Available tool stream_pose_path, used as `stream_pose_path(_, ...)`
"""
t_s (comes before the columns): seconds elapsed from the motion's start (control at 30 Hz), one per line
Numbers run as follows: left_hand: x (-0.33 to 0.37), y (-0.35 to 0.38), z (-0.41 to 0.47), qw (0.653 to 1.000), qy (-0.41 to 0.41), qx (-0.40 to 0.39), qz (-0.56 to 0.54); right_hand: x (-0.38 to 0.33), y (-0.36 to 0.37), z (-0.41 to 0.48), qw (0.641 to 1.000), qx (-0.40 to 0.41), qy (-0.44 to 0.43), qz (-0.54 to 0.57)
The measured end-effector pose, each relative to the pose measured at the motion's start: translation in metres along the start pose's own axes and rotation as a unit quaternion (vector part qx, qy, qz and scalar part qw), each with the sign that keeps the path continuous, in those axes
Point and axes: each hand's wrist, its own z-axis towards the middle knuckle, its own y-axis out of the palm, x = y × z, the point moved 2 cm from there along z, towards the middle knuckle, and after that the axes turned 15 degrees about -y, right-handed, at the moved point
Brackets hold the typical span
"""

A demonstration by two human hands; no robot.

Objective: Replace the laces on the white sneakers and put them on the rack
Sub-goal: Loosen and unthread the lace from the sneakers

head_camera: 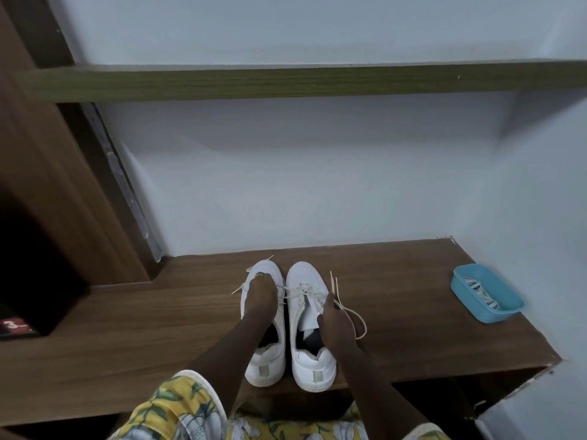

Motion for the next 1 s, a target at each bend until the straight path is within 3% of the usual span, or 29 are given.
stream_pose_path(0.27, -0.001, -0.009, 0.002, 0.985, -0.048, 0.052, 0.159, 0.000, 0.000, -0.001, 1.000, -0.003, 0.000, 0.009)
stream_pose_path(0.37, 0.010, -0.003, -0.003, 0.981, -0.008, 0.053, 0.184, -0.001, 0.000, -0.001, 1.000, -0.005, 0.008, 0.026)
stream_pose_path(0.5, 0.038, 0.007, -0.017, 0.977, 0.098, -0.016, 0.190, -0.002, -0.002, 0.000, 0.999, -0.002, 0.010, 0.044)
stream_pose_path(0.57, 0.047, 0.013, -0.021, 0.973, 0.112, -0.038, 0.196, -0.002, -0.003, -0.001, 0.998, 0.000, 0.000, 0.056)
stream_pose_path(0.73, 0.049, 0.018, -0.025, 0.978, 0.103, -0.027, 0.180, -0.003, -0.004, 0.000, 0.998, 0.001, -0.013, 0.062)
stream_pose_path(1.0, 0.050, 0.021, -0.027, 0.996, 0.049, -0.075, 0.024, -0.003, -0.004, -0.002, 0.997, 0.006, -0.006, 0.076)
